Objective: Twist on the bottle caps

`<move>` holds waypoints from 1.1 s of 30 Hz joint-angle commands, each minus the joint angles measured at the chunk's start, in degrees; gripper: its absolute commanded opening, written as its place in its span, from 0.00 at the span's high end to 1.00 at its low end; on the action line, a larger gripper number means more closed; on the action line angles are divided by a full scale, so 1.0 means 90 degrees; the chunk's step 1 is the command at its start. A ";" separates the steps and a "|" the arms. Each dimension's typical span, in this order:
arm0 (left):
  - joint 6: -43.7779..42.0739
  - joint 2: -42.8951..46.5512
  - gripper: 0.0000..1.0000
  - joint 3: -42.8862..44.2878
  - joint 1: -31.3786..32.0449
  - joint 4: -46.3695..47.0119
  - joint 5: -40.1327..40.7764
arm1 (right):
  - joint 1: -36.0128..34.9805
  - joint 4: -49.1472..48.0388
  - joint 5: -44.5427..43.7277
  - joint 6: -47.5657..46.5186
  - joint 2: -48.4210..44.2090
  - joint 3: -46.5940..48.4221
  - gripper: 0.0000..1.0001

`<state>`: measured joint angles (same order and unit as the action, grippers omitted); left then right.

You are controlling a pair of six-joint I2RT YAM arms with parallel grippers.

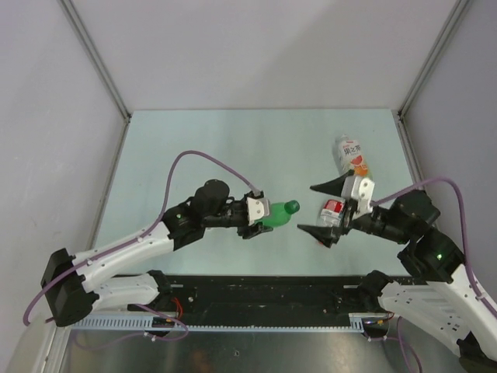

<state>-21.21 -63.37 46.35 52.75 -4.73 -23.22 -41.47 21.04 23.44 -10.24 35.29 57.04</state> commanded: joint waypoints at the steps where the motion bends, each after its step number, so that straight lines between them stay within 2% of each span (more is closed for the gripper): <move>1: -0.0713 0.0334 1.00 -0.0023 0.0008 -0.0509 -0.1347 | 0.0023 0.1117 0.1887 -0.2018 0.0052 0.0047 0.01; 8: -0.0685 0.0324 1.00 0.0017 0.0008 -0.0569 -0.1825 | 0.0020 0.1224 0.1932 -0.2086 0.0442 0.0048 0.09; 12: -0.0675 0.0257 1.00 0.0077 0.0010 -0.0574 -0.1809 | 0.0014 0.1222 0.1914 -0.2052 0.0639 0.0044 0.19; 21: -0.0518 0.0014 1.00 0.0223 0.0009 -0.0577 -0.1756 | -0.0043 0.1093 0.1609 -0.1797 0.0853 0.0049 0.33; 30: -0.0417 0.0228 1.00 0.0295 0.0013 -0.0576 -0.1470 | -0.0170 0.1295 0.1513 -0.1618 0.1032 0.0047 0.70; 33: -0.0291 0.0355 1.00 0.0420 0.0008 -0.0567 -0.0957 | -0.0193 0.1098 0.1313 -0.1256 0.1098 0.0047 0.80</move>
<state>-25.43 -62.98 46.19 52.64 -11.73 -35.90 -42.72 32.69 37.93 -25.47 44.31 57.01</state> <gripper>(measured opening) 0.592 0.377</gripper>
